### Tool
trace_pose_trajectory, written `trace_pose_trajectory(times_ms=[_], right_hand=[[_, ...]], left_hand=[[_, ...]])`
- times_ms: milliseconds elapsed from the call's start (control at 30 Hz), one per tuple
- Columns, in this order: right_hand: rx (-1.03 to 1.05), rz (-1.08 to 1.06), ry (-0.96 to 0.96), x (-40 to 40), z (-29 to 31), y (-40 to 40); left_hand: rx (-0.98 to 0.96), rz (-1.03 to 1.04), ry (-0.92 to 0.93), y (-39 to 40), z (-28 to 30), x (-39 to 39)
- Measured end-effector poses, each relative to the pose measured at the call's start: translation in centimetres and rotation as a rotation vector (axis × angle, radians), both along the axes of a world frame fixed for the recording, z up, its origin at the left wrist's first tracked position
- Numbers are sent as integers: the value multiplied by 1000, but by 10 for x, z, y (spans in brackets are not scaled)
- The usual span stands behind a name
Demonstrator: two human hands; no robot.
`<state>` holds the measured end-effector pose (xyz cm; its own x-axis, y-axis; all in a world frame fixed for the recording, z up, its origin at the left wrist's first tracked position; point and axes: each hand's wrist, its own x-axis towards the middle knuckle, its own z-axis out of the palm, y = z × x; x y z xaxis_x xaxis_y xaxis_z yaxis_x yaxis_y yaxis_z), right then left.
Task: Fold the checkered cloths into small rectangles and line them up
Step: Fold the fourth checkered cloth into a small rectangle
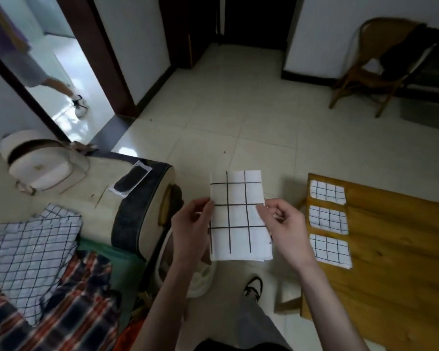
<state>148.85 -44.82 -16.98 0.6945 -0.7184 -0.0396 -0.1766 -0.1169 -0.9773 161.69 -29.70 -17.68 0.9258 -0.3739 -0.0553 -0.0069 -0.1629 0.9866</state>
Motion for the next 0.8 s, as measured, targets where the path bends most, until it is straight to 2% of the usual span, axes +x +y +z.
trace_pose_trajectory(times_ms=[467,800], right_hand=[[32,-295,-45,1,-8,-164],[87,-502,-73,-24,-21,-260]], left_hand=[[39,-285,67,-201,0,35],[84,-447,21,-334,-4,21]])
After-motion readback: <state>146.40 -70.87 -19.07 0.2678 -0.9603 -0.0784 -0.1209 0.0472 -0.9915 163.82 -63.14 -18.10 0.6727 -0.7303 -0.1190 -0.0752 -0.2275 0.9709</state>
